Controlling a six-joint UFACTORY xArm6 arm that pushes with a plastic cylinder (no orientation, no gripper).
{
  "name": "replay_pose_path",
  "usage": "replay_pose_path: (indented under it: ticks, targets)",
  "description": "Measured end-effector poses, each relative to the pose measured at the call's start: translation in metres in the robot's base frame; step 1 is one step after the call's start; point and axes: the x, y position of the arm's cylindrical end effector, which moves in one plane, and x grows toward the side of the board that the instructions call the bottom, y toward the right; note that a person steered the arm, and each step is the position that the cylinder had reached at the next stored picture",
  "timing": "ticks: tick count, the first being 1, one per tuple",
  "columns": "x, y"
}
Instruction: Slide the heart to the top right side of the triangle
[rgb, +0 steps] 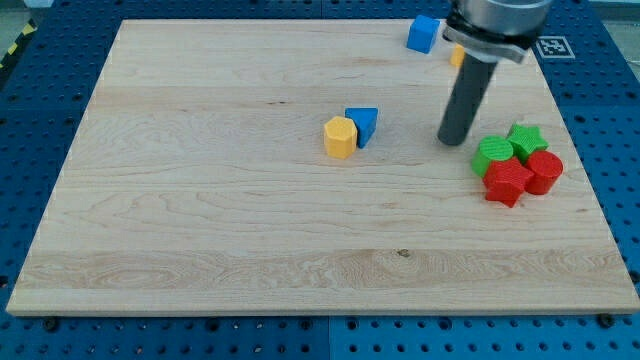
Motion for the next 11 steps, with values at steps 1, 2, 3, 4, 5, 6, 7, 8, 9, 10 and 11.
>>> replay_pose_path:
  ticks: [1,2,3,4,5,6,7,8,9,10,11]
  targets:
    - [-0.041,0.034]
    - [-0.041,0.116]
    - [-0.081,0.160]
    - [-0.137,0.153]
    - [-0.143,0.145]
    - [-0.154,0.107]
    - [-0.155,0.069]
    - [-0.149,0.041]
    - [-0.122,0.034]
    - [-0.086,0.034]
    - [-0.062,0.033]
